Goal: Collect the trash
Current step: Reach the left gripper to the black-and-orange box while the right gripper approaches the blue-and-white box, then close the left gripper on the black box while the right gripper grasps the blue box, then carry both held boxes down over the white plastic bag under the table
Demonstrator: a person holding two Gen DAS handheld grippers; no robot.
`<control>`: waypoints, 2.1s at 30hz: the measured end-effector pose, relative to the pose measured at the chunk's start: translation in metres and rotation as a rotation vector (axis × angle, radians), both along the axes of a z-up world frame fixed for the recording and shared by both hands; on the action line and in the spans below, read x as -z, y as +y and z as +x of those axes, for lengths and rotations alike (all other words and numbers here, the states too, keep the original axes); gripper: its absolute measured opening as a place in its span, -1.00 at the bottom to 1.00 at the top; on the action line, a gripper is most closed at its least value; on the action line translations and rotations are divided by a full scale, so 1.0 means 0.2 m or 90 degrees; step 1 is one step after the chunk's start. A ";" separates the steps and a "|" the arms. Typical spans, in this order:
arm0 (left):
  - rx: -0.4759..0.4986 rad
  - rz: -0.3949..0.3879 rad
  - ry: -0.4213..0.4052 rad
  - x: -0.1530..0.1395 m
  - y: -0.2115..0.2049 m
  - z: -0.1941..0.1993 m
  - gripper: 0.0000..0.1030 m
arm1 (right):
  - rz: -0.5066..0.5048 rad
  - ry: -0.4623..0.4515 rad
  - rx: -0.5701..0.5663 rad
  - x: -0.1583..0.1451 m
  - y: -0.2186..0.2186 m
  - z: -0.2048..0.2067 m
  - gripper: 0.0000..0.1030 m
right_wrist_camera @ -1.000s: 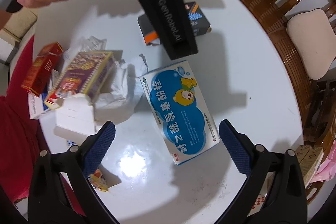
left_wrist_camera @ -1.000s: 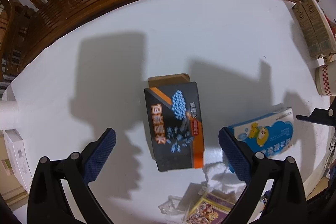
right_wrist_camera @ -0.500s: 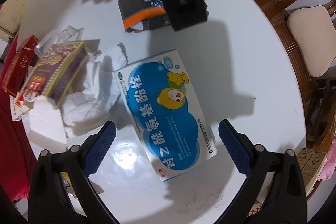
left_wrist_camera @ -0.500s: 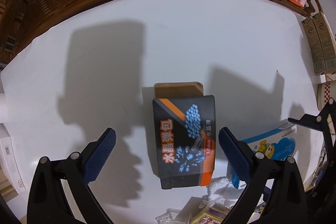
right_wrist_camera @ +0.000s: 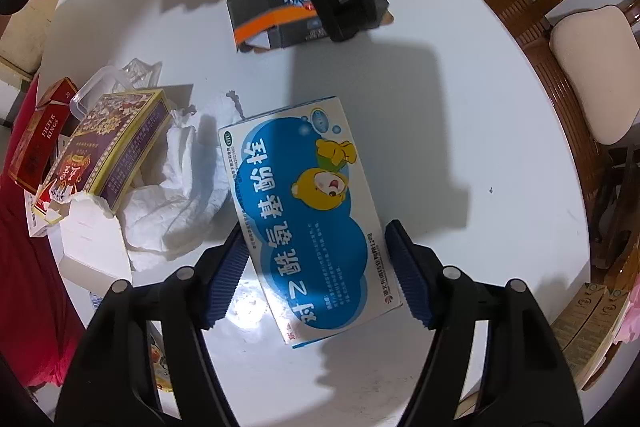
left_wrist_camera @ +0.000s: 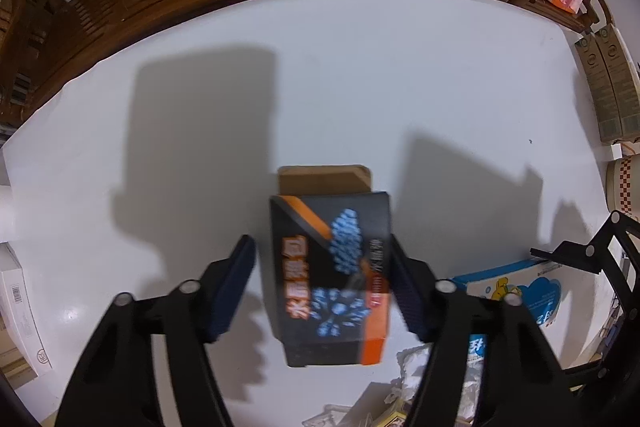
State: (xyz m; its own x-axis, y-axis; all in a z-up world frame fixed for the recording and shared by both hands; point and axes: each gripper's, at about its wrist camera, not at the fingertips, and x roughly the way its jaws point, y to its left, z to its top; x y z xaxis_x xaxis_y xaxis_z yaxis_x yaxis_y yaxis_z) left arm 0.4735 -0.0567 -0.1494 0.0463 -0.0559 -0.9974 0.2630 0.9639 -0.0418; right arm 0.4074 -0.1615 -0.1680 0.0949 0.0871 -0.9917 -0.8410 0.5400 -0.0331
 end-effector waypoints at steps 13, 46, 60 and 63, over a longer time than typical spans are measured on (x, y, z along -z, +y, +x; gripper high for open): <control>-0.013 -0.019 -0.025 -0.08 0.08 -0.06 0.01 | 0.013 -0.086 0.114 -0.15 -0.08 -0.12 0.26; 0.022 -0.013 -0.094 -0.44 0.15 -0.45 0.01 | -0.033 -0.192 0.225 -0.40 -0.02 -0.34 -0.62; 0.055 -0.018 -0.152 -0.75 0.17 -0.89 0.01 | 0.015 -0.287 0.243 -0.89 0.03 -0.74 -0.61; 0.066 -0.025 -0.157 -0.81 0.18 -1.01 0.01 | 0.026 -0.296 0.243 -0.96 0.05 -0.86 -0.61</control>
